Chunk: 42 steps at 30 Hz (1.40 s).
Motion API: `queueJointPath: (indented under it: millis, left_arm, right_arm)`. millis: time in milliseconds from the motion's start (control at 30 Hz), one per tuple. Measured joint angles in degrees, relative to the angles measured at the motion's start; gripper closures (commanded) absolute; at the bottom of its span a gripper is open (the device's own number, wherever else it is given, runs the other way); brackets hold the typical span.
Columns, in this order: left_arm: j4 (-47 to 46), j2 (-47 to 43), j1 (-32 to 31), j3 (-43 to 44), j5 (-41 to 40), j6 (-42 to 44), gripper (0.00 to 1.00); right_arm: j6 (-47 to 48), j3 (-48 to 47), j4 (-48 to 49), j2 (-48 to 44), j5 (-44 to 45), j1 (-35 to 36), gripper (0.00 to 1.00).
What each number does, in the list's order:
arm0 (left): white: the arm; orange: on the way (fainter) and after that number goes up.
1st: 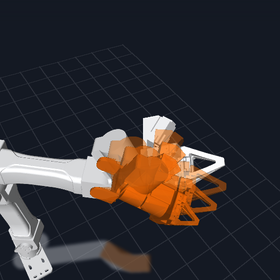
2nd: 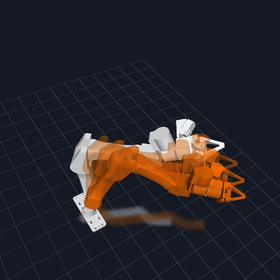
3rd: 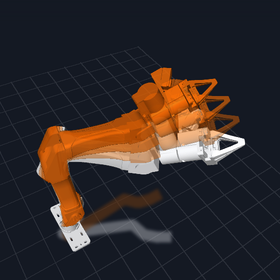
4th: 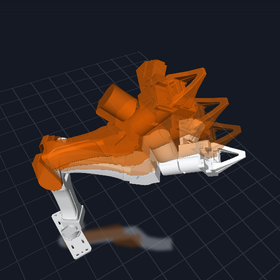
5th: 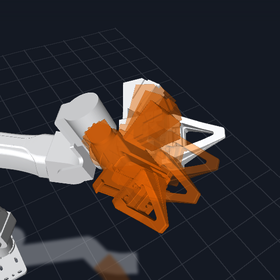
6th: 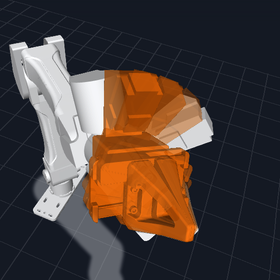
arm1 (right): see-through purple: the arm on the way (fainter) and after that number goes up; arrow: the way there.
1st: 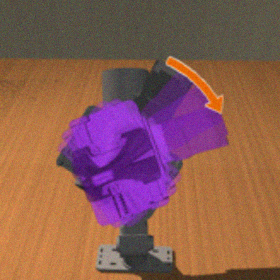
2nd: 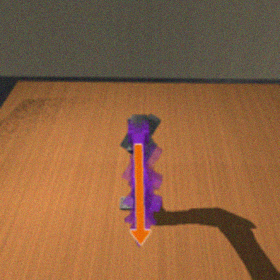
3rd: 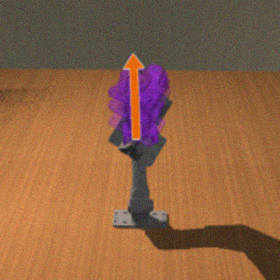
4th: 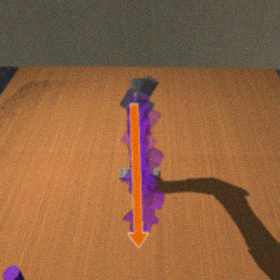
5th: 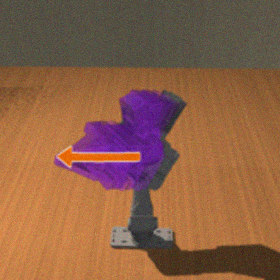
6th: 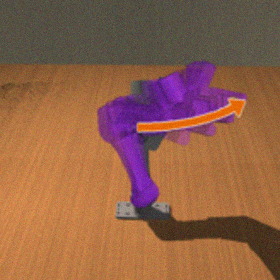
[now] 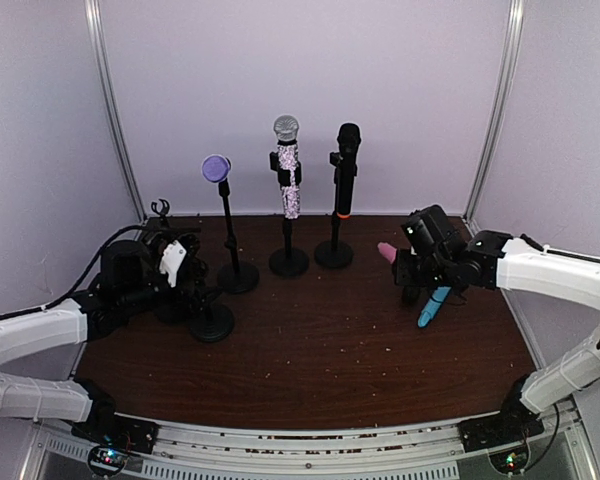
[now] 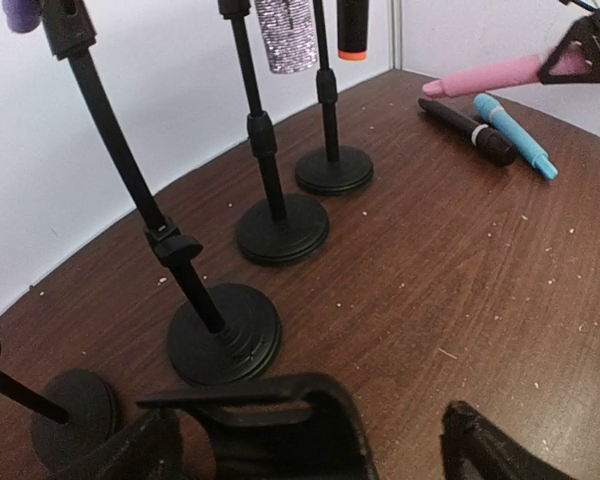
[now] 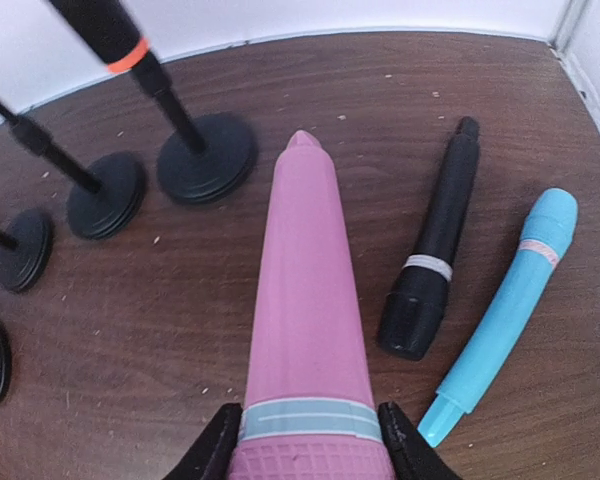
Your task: Remove the microphone from the stand
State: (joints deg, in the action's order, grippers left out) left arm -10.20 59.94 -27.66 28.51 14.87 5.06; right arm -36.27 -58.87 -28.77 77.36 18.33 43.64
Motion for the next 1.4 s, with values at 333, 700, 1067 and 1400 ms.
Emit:
queueJointPath:
  millis: [333, 700, 1067, 1400]
  left_arm:
    - [14.29, -5.42, 0.66, 8.52, 5.46, 0.46, 0.02]
    - [27.3, -12.39, 1.57, 16.22, 10.82, -1.16, 0.03]
    - [28.24, -8.39, 4.72, 21.11, 11.67, -5.27, 0.05]
    - [25.88, 0.11, 8.15, 29.49, 10.1, -8.9, 0.15]
  right_arm:
    - [-5.75, -12.44, 0.09, 19.56, 2.97, -7.15, 0.94]
    - [-15.89, -18.6, 0.81, 31.15, 3.87, -10.58, 0.75]
    - [-21.53, -12.0, 5.05, 31.08, 2.67, -12.28, 0.38]
    - [-20.72, -5.7, 7.89, 22.4, 3.65, -11.69, 0.34]
